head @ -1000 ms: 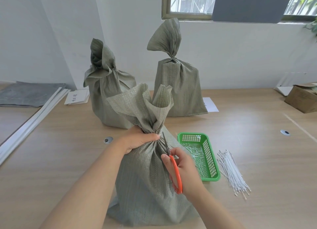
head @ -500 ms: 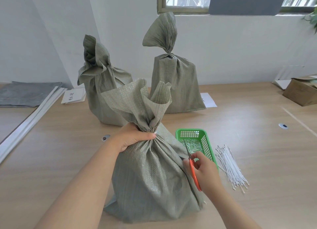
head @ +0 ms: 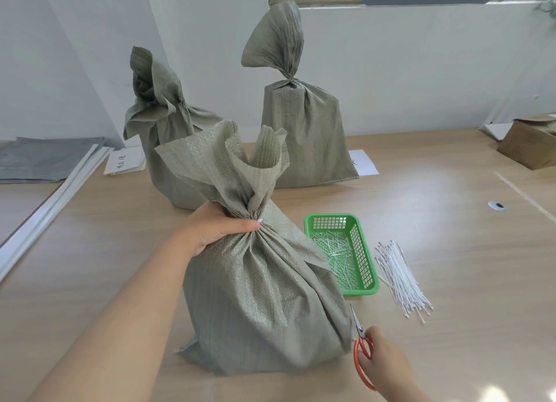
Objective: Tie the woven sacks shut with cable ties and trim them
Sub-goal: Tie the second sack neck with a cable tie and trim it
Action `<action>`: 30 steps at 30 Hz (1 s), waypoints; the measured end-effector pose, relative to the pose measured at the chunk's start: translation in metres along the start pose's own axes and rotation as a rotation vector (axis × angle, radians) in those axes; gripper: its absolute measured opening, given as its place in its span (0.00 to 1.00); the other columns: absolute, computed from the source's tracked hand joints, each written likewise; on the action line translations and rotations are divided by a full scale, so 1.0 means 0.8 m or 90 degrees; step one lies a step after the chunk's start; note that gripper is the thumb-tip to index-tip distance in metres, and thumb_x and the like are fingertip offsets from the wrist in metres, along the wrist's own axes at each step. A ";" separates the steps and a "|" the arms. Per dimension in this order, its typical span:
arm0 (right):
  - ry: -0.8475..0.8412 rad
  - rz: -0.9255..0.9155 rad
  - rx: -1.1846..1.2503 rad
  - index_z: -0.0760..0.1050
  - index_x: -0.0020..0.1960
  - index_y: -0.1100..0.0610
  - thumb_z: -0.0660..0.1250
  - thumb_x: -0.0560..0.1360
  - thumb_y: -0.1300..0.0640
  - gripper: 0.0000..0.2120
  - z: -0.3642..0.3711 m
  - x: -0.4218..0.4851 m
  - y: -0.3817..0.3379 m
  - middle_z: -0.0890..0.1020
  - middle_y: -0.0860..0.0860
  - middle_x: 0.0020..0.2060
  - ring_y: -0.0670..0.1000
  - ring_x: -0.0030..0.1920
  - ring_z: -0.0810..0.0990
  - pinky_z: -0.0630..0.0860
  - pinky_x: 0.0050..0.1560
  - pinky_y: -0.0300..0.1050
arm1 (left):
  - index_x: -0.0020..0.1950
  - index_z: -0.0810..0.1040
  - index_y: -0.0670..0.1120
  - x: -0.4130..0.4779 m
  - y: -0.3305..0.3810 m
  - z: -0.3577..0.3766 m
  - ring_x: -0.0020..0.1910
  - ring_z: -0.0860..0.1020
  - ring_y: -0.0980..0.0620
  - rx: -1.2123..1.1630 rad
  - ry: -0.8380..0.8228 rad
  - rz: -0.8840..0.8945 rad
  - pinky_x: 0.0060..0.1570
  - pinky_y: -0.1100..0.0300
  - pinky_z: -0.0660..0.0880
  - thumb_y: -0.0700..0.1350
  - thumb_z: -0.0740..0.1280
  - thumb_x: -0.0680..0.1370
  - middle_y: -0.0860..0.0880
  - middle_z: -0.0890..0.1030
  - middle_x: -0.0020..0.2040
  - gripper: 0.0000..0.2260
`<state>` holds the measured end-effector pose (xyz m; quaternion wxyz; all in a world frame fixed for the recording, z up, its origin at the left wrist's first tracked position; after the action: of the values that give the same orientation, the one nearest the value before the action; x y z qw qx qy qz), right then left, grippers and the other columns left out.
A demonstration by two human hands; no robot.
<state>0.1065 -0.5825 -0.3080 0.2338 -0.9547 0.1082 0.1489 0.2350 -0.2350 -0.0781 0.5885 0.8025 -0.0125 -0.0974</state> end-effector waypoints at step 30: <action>-0.077 0.086 -0.073 0.72 0.61 0.52 0.65 0.75 0.56 0.15 0.051 0.047 0.049 0.77 0.54 0.54 0.58 0.56 0.80 0.75 0.53 0.47 | 0.64 0.80 0.48 -0.013 -0.010 0.004 0.60 0.82 0.55 0.024 0.056 0.034 0.66 0.51 0.74 0.55 0.81 0.59 0.53 0.85 0.58 0.35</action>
<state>0.1214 -0.6023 -0.3712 0.1743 -0.9464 0.1493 0.2274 0.2234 -0.2344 -0.0850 0.5755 0.8164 -0.0098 -0.0464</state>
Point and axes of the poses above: each hand's wrist, its own x-axis towards the middle knuckle, its own z-axis out of the palm, y = z × x, the point moved 2 cm from there along x, towards the middle knuckle
